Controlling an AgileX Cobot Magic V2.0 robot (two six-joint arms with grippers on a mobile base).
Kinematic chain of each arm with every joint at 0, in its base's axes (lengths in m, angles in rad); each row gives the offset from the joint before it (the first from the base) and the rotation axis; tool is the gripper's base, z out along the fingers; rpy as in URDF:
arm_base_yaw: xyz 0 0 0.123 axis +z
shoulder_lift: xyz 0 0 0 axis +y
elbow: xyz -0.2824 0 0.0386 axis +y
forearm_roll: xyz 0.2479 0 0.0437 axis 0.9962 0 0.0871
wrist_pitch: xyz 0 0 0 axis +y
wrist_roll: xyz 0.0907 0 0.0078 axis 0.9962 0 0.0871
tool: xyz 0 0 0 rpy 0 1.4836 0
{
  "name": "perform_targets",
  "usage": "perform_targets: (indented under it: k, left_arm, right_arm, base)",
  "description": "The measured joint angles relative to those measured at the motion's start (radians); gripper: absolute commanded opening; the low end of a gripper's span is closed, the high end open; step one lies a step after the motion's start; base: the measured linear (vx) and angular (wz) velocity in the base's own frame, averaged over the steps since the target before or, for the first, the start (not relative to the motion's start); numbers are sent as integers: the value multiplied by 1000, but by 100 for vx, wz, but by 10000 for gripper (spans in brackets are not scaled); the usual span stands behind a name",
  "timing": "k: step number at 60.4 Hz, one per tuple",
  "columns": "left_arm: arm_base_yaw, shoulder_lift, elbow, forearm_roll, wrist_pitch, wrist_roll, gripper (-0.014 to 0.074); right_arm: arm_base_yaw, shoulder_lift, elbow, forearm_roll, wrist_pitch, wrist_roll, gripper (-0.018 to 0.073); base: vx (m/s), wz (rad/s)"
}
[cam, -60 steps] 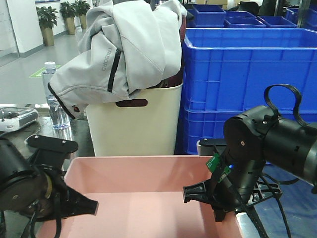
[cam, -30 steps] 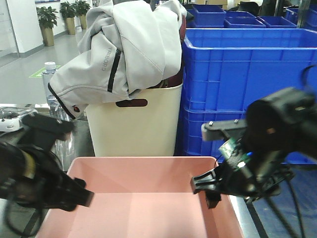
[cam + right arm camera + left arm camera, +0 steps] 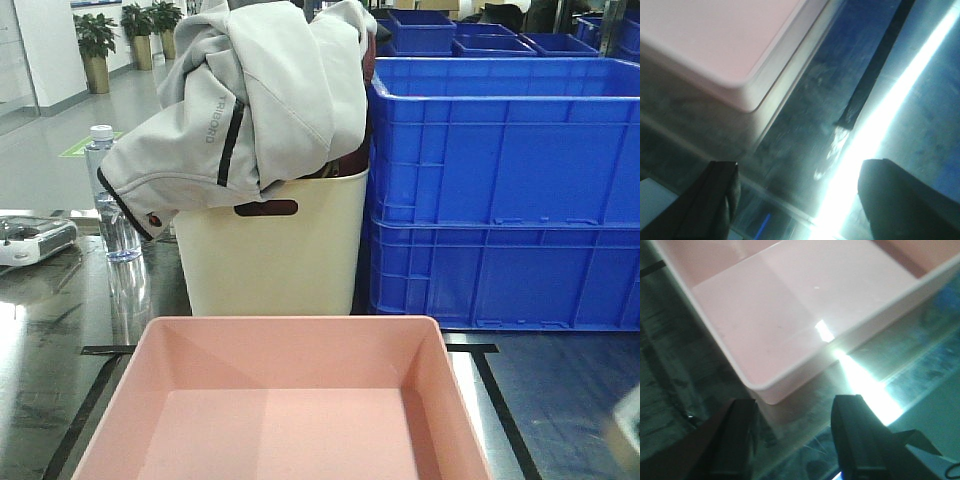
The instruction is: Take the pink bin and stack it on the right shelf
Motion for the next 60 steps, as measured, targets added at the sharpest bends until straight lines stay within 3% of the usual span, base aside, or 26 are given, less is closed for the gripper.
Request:
perform_targets:
  k: [7, 16, 25, 50, 54, 60]
  left_arm:
    - [0, -111, 111, -34, -61, 44, 289]
    - [0, -203, 230, -37, -147, 59, 137]
    - [0, -226, 272, -37, -180, 59, 54]
    - [10, -258, 288, -39, -186, 60, 13]
    - [59, -309, 311, -24, -191, 93, 13]
    - [183, -412, 379, 28, -251, 140, 13]
  right_arm:
    - [0, -154, 91, 48, 0, -45, 376]
    - [0, -285, 179, 108, -7, -75, 150]
    - [0, -341, 220, 132, -4, -76, -11]
    - [0, -353, 225, 134, 14, -76, -12]
    - [0, -353, 225, 134, 17, -76, -12]
    - [0, -353, 225, 134, 20, -76, -12]
  base:
    - [0, 0]
    - [0, 0]
    - [0, 0]
    - [0, 0]
    - [0, 0]
    - [0, 0]
